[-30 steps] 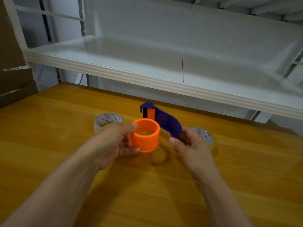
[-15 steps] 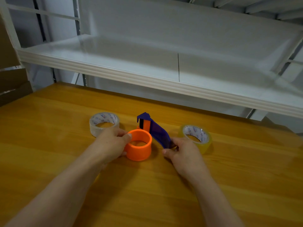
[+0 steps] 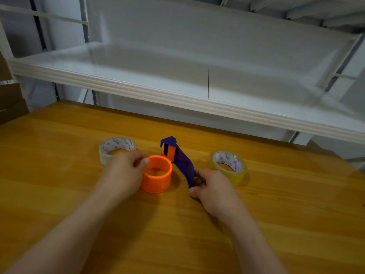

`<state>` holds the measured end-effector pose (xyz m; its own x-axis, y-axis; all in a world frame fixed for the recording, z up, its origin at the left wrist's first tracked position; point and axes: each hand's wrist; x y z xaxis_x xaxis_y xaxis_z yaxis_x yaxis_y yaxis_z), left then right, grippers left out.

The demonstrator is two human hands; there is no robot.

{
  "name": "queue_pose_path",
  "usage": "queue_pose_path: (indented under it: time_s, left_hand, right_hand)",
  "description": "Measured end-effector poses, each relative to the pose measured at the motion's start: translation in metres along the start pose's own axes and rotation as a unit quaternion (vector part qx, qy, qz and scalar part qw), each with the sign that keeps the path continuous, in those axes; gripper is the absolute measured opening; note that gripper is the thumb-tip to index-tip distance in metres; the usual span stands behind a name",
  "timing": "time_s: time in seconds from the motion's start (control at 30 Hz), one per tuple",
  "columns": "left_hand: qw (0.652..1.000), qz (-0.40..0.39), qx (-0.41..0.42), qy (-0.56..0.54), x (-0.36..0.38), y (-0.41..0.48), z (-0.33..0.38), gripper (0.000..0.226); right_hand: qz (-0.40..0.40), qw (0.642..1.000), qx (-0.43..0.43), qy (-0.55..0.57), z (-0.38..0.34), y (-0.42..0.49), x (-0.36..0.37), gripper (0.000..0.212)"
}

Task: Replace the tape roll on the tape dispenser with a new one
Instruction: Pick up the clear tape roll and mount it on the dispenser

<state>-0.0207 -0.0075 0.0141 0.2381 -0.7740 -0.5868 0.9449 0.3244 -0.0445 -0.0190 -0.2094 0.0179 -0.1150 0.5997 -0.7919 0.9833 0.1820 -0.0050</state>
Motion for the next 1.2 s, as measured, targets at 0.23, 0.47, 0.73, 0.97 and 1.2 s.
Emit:
queue_pose_path:
  time_s: [0.23, 0.47, 0.73, 0.97, 1.2]
  left_hand:
    - [0.968, 0.154, 0.189, 0.059, 0.004, -0.024, 0.017, 0.031]
    - [0.970, 0.115, 0.210, 0.029, 0.010, -0.032, 0.022, 0.031]
    - [0.974, 0.101, 0.201, 0.003, 0.012, -0.034, 0.023, 0.029]
    - [0.980, 0.044, 0.168, -0.099, 0.014, -0.032, 0.021, 0.025]
    - [0.940, -0.102, 0.078, -0.317, 0.009, -0.033, 0.027, 0.018]
  right_hand:
    - [0.162, 0.986, 0.016, -0.038, 0.008, -0.008, -0.029, 0.031]
    - [0.179, 0.942, 0.060, -0.276, 0.035, -0.005, -0.037, 0.056]
    - [0.154, 0.942, 0.053, -0.293, 0.038, 0.000, -0.033, 0.045]
    - [0.199, 0.980, -0.024, 0.009, 0.026, -0.002, -0.039, 0.031]
    - [0.202, 0.926, -0.182, 0.261, -0.001, -0.014, -0.036, 0.024]
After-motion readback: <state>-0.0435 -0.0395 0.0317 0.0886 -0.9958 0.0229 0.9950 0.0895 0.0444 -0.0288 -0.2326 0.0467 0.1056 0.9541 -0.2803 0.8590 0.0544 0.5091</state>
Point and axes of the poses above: each hand's wrist, its own y-axis towards the middle knuckle, its own x-axis out of the palm, z = x × y, and after that the axes turned 9 degrees about -x, right-handed
